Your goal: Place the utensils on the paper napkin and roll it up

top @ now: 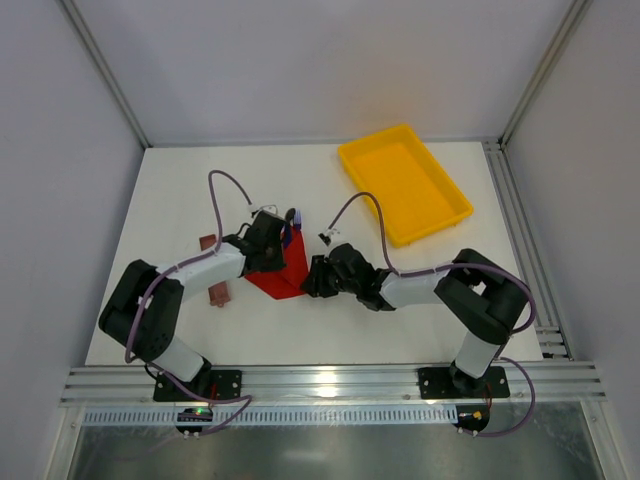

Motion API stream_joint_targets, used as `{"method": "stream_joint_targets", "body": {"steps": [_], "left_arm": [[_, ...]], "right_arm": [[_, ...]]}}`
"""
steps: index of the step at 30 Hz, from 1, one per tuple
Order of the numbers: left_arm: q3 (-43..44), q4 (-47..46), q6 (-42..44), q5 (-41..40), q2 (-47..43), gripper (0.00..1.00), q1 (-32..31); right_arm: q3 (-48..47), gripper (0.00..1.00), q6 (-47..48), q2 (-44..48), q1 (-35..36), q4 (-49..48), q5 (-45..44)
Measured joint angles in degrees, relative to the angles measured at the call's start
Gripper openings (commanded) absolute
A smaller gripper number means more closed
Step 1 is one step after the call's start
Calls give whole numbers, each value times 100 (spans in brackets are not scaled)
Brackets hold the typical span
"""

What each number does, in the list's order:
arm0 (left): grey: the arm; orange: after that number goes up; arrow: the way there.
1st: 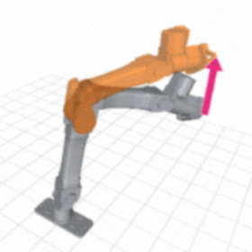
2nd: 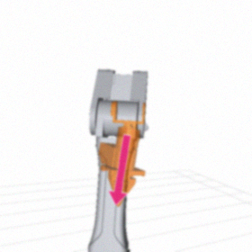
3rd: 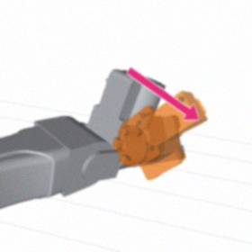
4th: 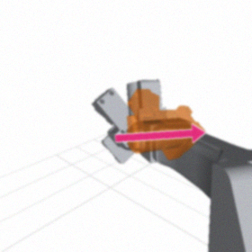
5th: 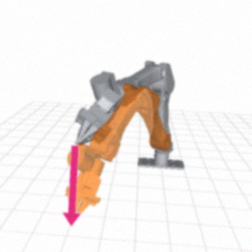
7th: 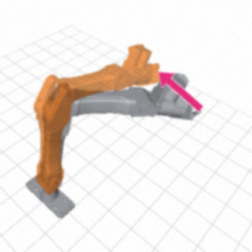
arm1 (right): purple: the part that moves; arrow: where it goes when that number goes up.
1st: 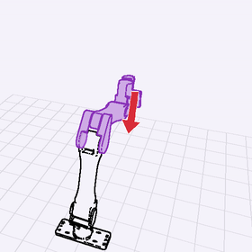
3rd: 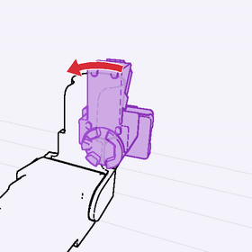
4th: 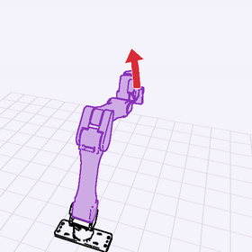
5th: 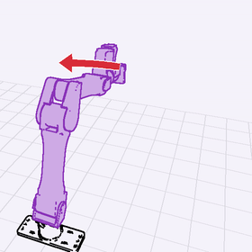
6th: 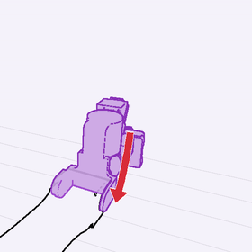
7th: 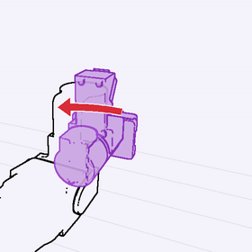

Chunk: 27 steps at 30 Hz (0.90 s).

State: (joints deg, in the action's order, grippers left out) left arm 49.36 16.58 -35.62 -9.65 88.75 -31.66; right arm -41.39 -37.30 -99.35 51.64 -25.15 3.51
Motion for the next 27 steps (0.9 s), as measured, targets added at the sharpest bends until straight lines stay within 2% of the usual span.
{"method": "stream_joint_targets", "body": {"steps": [5,8,16,27], "left_arm": [[-4,-7,33,-133,127,0,20],[-4,-9,33,-192,214,0,20],[-111,-116,31,-179,293,0,24],[-409,-542,9,-31,138,4,48]], "right_arm": [[-138,21,63,74,0,238,-39],[-280,17,125,50,0,358,-35],[-535,15,160,-260,0,435,-15],[-199,15,96,-332,0,57,-37]]}}
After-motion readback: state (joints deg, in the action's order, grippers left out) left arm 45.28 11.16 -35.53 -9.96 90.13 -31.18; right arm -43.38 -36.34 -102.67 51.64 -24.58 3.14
